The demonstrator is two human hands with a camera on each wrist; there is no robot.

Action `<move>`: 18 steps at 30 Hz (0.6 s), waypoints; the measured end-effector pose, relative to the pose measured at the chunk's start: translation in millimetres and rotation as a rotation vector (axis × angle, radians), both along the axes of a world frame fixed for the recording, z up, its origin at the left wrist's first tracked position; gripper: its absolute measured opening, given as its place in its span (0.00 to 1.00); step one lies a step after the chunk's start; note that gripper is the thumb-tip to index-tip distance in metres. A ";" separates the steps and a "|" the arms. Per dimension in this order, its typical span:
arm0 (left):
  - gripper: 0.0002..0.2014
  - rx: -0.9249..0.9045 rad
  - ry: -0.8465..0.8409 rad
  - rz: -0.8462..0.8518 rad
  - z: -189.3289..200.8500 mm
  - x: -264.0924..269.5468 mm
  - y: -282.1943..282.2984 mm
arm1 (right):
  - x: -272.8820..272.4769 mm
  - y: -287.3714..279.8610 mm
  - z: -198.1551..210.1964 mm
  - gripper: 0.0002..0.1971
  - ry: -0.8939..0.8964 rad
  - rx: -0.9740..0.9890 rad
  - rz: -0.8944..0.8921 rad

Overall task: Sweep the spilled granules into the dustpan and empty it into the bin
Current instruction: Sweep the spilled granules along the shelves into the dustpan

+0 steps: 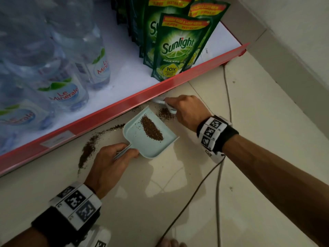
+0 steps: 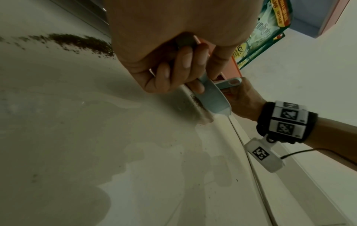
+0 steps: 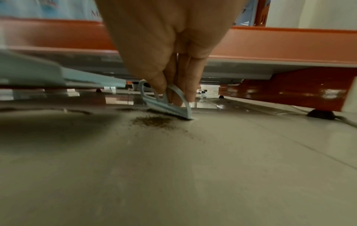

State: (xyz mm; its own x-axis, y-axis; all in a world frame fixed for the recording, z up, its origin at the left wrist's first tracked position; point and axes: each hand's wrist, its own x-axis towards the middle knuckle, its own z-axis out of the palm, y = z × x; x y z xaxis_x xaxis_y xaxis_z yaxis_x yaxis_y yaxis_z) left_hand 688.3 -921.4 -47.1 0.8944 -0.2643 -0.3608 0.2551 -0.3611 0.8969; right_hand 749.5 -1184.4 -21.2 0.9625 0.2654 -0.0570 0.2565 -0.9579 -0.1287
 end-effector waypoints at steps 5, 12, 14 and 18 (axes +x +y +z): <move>0.10 0.002 -0.032 -0.018 -3.9 -3.5 13.8 | -1.7 -28.9 6.1 0.14 -0.185 0.000 -0.208; 0.14 -0.054 -0.005 0.035 -0.8 -7.3 22.3 | 18.6 -39.9 -6.5 0.15 0.008 -0.161 -0.438; 0.17 -0.049 -0.013 0.042 0.1 -7.8 22.5 | 9.7 -16.0 -6.8 0.15 0.029 -0.122 -0.316; 0.14 -0.061 0.000 0.057 0.9 -9.4 26.1 | -13.2 13.6 7.5 0.13 0.036 -0.011 -0.089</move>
State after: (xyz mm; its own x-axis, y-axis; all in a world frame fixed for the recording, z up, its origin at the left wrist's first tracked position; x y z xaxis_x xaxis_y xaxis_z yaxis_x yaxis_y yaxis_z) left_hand 678.9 -895.3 -46.3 0.9086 -0.2345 -0.3456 0.2737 -0.2908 0.9168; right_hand 736.3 -1170.7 -13.7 0.9794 0.1785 -0.0945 0.1661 -0.9780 -0.1261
